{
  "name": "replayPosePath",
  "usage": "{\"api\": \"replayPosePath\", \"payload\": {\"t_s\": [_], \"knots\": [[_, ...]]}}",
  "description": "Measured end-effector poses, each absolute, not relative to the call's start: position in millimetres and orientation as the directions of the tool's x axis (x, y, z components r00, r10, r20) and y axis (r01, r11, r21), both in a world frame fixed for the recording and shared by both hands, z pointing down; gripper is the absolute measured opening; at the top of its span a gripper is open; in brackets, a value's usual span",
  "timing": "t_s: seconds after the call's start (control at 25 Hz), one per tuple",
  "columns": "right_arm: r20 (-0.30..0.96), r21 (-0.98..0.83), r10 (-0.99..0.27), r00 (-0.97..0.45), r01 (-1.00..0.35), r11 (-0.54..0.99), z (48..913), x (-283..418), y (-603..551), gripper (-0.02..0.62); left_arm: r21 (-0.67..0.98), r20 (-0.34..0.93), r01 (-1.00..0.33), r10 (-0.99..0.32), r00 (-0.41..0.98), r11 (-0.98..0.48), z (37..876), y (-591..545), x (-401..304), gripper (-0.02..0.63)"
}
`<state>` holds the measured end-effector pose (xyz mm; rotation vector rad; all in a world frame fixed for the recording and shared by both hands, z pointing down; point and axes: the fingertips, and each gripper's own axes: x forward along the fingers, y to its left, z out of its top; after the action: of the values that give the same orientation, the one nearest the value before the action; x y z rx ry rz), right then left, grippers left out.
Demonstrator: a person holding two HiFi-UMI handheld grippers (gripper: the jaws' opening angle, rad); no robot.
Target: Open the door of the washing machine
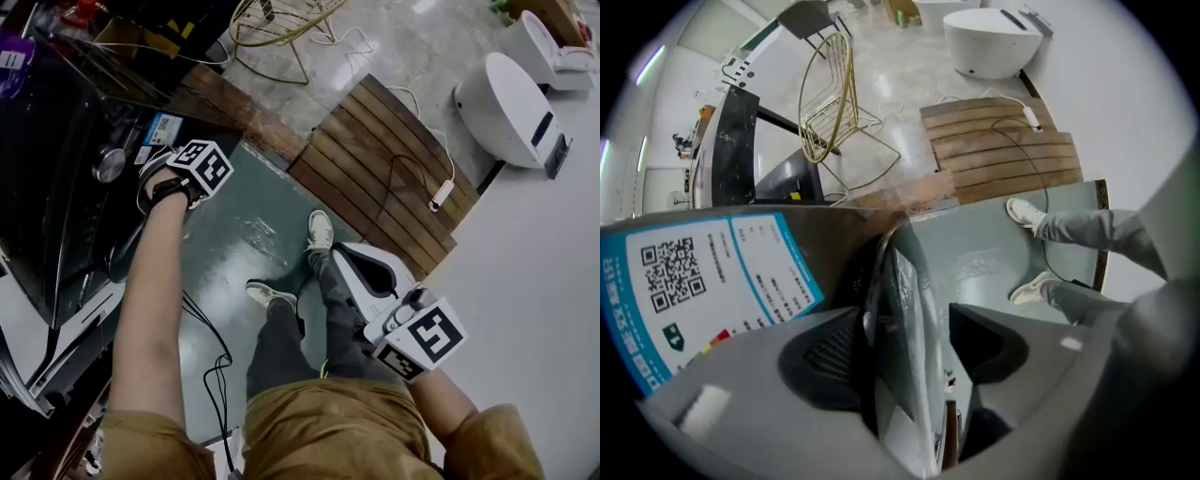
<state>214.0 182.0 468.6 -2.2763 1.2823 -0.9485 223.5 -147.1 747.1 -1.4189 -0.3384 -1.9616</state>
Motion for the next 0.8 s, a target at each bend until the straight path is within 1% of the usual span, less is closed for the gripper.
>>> {"api": "replayPosePath", "payload": {"t_s": [0.2,0.4,0.6,0.8], "knots": [[0.382,-0.599,-0.842,0.381,-0.591,-0.540,472.2,211.3,196.3,0.005,-0.229,0.850,0.691,-0.486,-0.201,-0.686,747.3,-161.2,226.3,0.258],[0.390,-0.603,-0.826,0.407,-0.565,-0.563,478.2,209.0,214.6,0.005,-0.260,0.774,0.740,-0.592,-0.225,-0.620,747.7,-173.3,226.9,0.208],[0.393,-0.613,-0.818,0.421,-0.543,-0.574,485.1,206.1,228.0,0.005,-0.245,0.742,0.752,-0.618,-0.261,-0.612,747.9,-174.8,226.8,0.196],[0.382,-0.625,-0.821,0.425,-0.535,-0.568,487.8,200.5,227.6,0.005,-0.239,0.721,0.775,-0.642,-0.261,-0.584,747.9,-175.4,226.2,0.202]]}}
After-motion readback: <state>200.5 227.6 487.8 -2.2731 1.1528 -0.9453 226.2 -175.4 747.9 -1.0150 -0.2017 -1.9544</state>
